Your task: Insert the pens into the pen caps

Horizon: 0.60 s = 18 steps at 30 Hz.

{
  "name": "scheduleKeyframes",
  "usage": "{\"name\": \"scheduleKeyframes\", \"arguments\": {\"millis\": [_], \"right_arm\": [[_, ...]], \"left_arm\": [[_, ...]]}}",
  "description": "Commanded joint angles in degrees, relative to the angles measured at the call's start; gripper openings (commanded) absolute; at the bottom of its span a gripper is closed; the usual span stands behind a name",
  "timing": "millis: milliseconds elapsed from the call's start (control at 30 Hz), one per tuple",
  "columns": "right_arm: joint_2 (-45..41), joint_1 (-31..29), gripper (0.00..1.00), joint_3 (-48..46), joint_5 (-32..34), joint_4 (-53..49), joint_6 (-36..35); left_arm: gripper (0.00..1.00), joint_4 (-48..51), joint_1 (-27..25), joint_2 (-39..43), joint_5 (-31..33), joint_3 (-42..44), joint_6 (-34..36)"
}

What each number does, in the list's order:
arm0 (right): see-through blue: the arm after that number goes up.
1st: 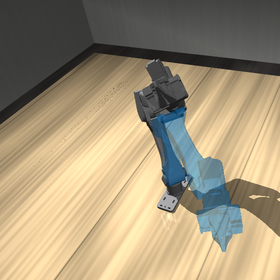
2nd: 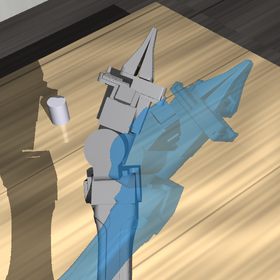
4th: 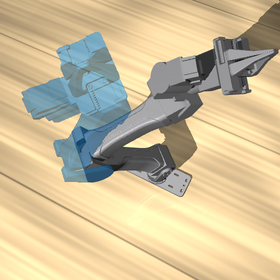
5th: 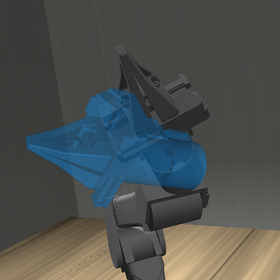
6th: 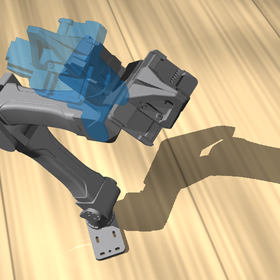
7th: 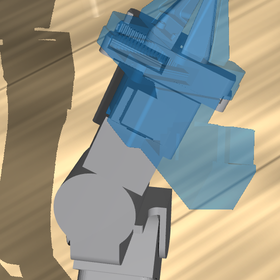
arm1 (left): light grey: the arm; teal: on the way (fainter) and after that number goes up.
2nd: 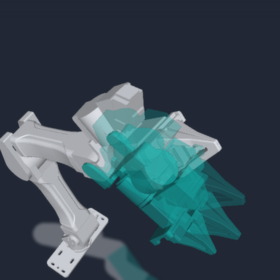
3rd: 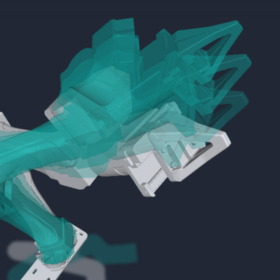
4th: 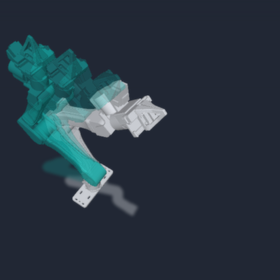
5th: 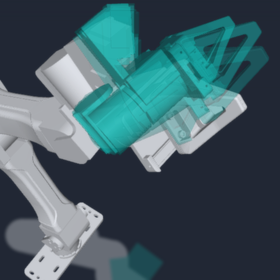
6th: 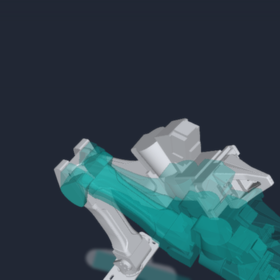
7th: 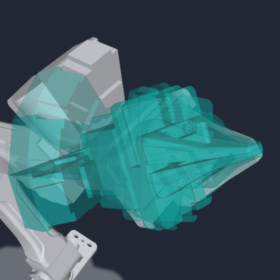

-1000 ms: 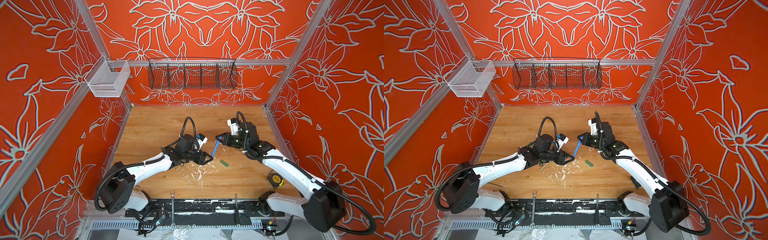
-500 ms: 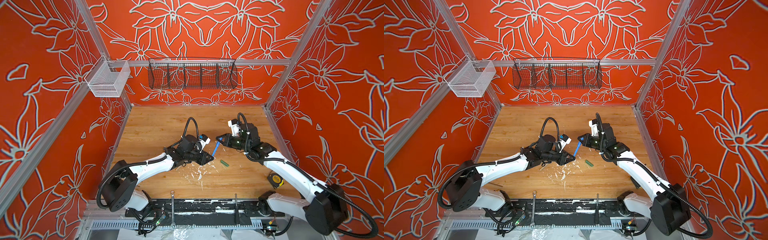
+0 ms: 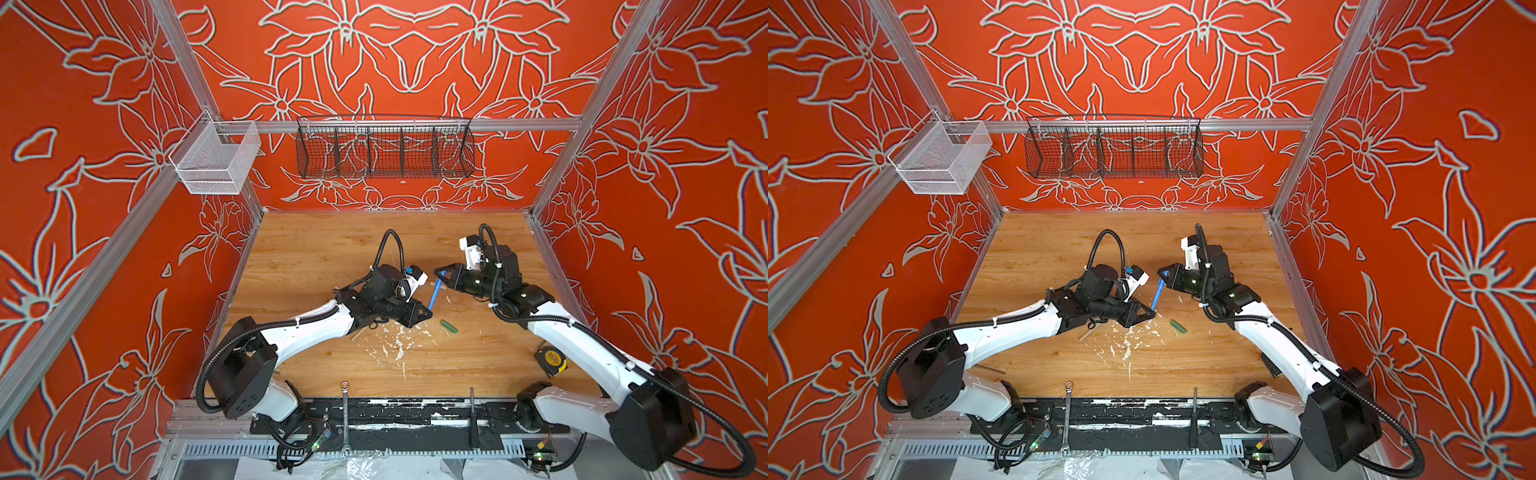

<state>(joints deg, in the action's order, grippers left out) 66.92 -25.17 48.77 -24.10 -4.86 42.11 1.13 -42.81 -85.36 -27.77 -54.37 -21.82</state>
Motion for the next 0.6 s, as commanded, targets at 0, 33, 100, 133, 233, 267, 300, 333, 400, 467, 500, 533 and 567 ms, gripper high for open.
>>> {"name": "scheduleKeyframes", "arguments": {"millis": [0,33,100,133,233,267,300,333,400,467,500,533,567], "right_arm": [[-1.23,-0.83,0.00,-1.85,-3.22,-2.59,-0.18],[-1.43,-0.87,0.00,-2.26,-3.48,-2.68,0.05],[-2.19,-1.22,0.00,-3.14,-3.13,-3.48,0.10],[-2.62,-1.43,0.00,-3.64,-2.91,-3.71,0.28],[-3.81,-2.15,0.00,-5.91,-2.72,-3.01,1.73],[-4.03,-2.73,0.00,-6.74,-2.59,-2.44,2.42],[-4.07,-3.42,0.00,-7.52,-2.31,-1.80,3.13],[-4.10,-4.11,0.00,-8.25,-1.99,-1.13,3.76],[-3.84,-5.83,0.00,-9.91,-1.73,1.11,5.37],[-3.87,-7.64,0.00,-11.76,-0.86,3.81,6.90],[-4.05,-8.49,0.00,-12.90,-0.37,5.32,7.47],[-4.24,-8.87,0.00,-13.71,0.17,6.31,8.12],[-4.69,-9.09,0.00,-14.82,1.23,7.41,9.23]], "left_arm": [[0.00,-0.89,3.22,-2.38,7.06,-3.82,-1.90],[0.00,-1.18,3.94,-2.90,6.73,-4.55,-1.84],[0.00,-2.64,5.68,-4.36,6.34,-5.98,-1.45],[0.00,-2.99,6.41,-5.07,5.80,-6.83,-1.30],[0.00,-4.01,8.19,-7.54,4.99,-10.05,-0.57],[0.00,-4.55,8.63,-8.42,4.90,-11.20,-0.49],[0.00,-4.95,9.04,-9.24,4.32,-12.43,-0.29],[0.00,-5.31,9.35,-9.89,4.05,-13.44,-0.34],[0.00,-5.64,9.88,-11.23,3.67,-15.94,0.07],[0.00,-5.67,10.56,-12.55,3.60,-18.26,0.02],[0.00,-5.06,11.05,-13.25,3.08,-19.63,-0.27],[0.00,-5.15,11.37,-13.62,3.09,-20.36,-0.54],[0.00,-5.25,11.58,-13.94,2.46,-21.19,-0.58]]}}
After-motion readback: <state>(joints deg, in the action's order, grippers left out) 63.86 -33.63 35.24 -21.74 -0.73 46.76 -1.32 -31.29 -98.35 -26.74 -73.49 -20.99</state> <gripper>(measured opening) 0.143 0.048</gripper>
